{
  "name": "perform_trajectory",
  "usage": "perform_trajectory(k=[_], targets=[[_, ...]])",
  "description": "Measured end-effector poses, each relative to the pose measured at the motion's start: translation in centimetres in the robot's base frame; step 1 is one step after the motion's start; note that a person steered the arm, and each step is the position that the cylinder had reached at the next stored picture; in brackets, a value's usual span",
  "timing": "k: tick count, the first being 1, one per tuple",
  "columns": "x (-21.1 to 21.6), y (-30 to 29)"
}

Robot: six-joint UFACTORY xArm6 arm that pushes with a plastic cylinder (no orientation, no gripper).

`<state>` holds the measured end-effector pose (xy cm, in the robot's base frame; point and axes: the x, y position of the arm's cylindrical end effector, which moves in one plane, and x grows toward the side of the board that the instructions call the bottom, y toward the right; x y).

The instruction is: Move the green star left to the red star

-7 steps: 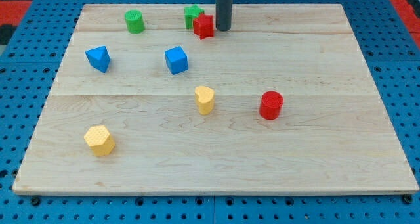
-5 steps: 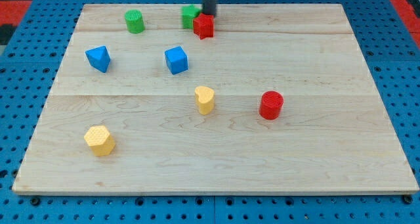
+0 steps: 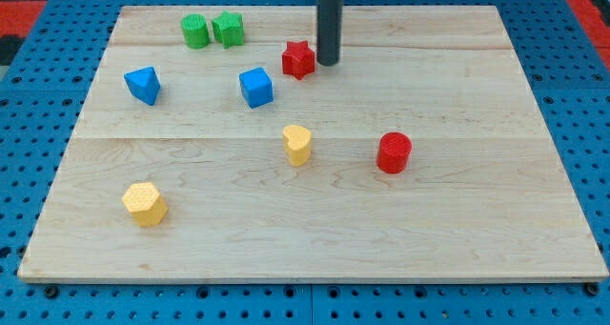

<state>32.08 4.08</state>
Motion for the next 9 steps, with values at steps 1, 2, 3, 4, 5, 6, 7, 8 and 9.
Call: perform_trajectory(k=[1, 2, 3, 4, 5, 6, 7, 8, 9], targets=[[1.9, -2.1], [-2.5, -4.9], [-4.4, -7.9], [-4.2, -7.4], [-1.1, 0.9], [4.6, 6.7], [8.2, 12.4], [12.5, 14.1], [16.2, 9.5]])
